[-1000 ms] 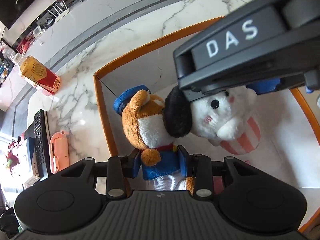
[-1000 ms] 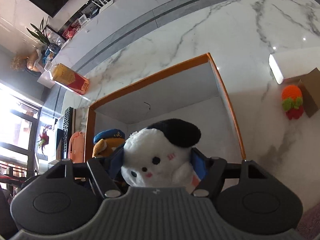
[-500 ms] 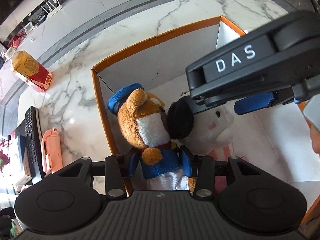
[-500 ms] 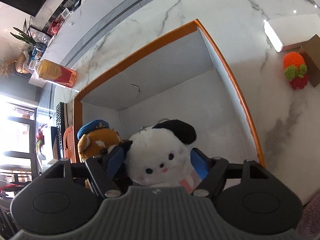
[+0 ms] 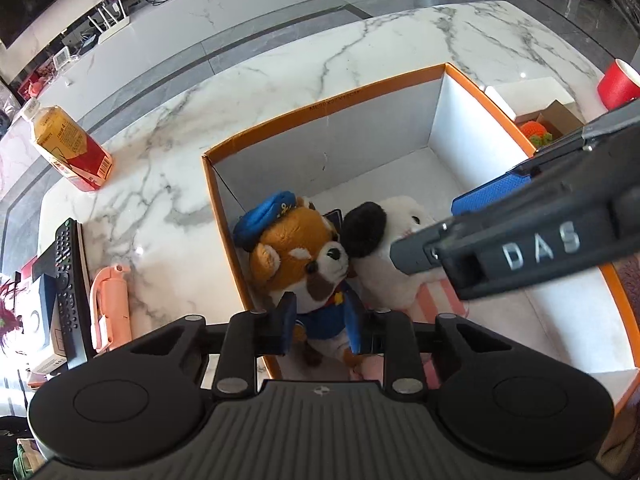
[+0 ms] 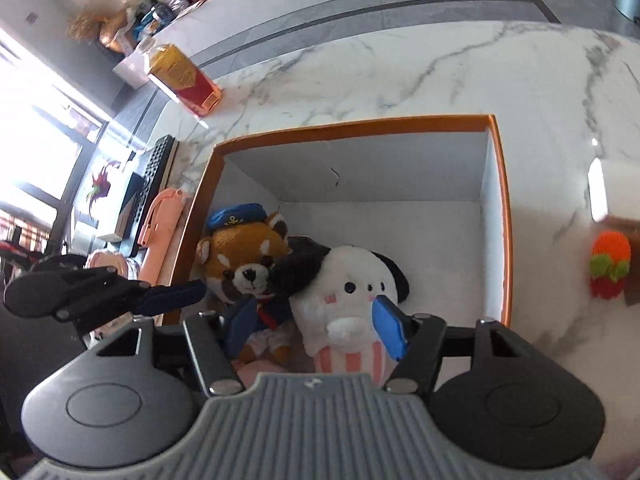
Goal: Organize objects
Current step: 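Lower the brown dog plush with the left tool while the right tool lowers the white plush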
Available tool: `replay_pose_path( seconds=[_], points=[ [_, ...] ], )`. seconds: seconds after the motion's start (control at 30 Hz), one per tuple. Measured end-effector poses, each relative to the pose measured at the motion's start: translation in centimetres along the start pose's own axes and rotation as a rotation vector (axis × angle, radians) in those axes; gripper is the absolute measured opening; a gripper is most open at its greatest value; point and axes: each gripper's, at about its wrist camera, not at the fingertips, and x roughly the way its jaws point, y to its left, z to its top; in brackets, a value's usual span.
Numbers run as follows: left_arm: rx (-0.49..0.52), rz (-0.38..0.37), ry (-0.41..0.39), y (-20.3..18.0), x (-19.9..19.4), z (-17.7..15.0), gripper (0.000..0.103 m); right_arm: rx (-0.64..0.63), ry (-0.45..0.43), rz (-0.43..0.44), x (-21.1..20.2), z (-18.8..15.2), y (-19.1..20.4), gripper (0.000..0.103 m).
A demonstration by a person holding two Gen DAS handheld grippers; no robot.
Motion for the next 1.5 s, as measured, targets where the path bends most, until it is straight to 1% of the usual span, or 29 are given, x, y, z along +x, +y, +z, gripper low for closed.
replay_pose_path(
  seconds=[0.07,0.13,0.23,0.37,0.5,0.53,0.6,0.63,0.77,0.8,0.83,0.87,0.9,0.93,0.97,1.1,1.13,1.2,1.23,1.3,1.37,1.43,1.5],
  points=[
    [0.002,0.0,-0.025,0.0,-0.1,0.2,0.03,-0.089,0.002,-0.004,0.4,0.2,0.4,0.057],
    [0.026,0.011,-0.049,-0.1,-0.3,0.4,0.03,-0.176,-0.028,-0.02,0.5,0.4,0.6,0.054],
    [0.089,0.038,-0.069,-0.1,-0.4,0.9,0.03,-0.261,-0.041,-0.033,0.8,1.1,0.4,0.055],
    [0.169,0.044,-0.103,-0.2,0.1,1.3,0.04,-0.305,0.004,-0.02,1.4,1.7,-0.2,0.055],
    [0.231,0.072,-0.118,-0.1,1.1,1.8,0.04,-0.335,0.025,-0.004,2.1,1.6,-0.2,0.055],
    [0.247,0.073,-0.121,-0.1,1.2,1.9,0.04,-0.338,0.034,0.007,2.3,1.7,-0.3,0.055],
    [0.252,0.053,-0.125,0.4,1.4,2.2,0.04,-0.359,0.049,0.026,2.8,1.6,-0.2,0.054],
    [0.254,0.05,-0.124,0.6,1.6,2.4,0.04,-0.379,0.058,0.031,3.0,1.5,0.0,0.054],
    [0.272,0.009,-0.093,1.0,2.5,3.5,0.04,-0.475,0.066,0.001,3.5,0.7,0.7,0.054],
    [0.272,-0.014,-0.065,1.1,2.9,3.8,0.038,-0.496,0.059,-0.007,3.6,0.5,0.9,0.053],
    [0.275,-0.036,-0.018,1.0,3.5,4.1,0.036,-0.514,0.051,-0.021,3.6,0.5,1.0,0.053],
    [0.285,-0.043,0.03,0.8,4.4,4.2,0.031,-0.528,0.045,-0.035,3.6,0.5,1.0,0.054],
    [0.304,-0.025,0.071,0.5,5.4,4.1,0.03,-0.538,0.041,-0.043,3.7,0.6,1.0,0.054],
    [0.327,0.001,0.093,0.2,6.2,3.8,0.028,-0.542,0.044,-0.048,3.7,0.7,1.0,0.054],
    [0.361,0.01,0.084,-0.2,6.4,3.5,0.024,-0.545,0.05,-0.046,3.8,0.8,1.0,0.054],
    [0.377,-0.02,0.096,-0.3,6.3,3.6,0.026,-0.577,0.072,-0.029,4.2,0.6,1.1,0.054],
    [0.368,-0.024,0.088,0.1,6.0,3.8,0.026,-0.58,0.074,-0.029,4.2,0.6,1.1,0.054],
    [0.363,-0.026,0.049,0.6,5.3,4.0,0.026,-0.573,0.076,-0.035,4.1,0.7,1.0,0.055],
    [0.369,-0.024,0.034,0.7,5.1,4.1,0.027,-0.565,0.078,-0.037,4.0,0.7,1.0,0.055],
    [0.385,-0.013,0.025,0.7,5.1,4.3,0.036,-0.569,0.073,-0.044,3.9,0.7,0.9,0.055],
    [0.415,-0.018,0.019,0.4,5.5,4.4,0.039,-0.605,0.063,-0.067,3.7,0.6,1.1,0.055],
    [0.444,-0.03,0.037,0.0,6.3,4.6,0.039,-0.631,0.061,-0.094,3.6,0.5,1.3,0.055],
    [0.473,-0.037,0.054,-0.5,7.1,4.6,0.039,-0.635,0.064,-0.099,3.5,0.5,1.1,0.055]
  ],
)
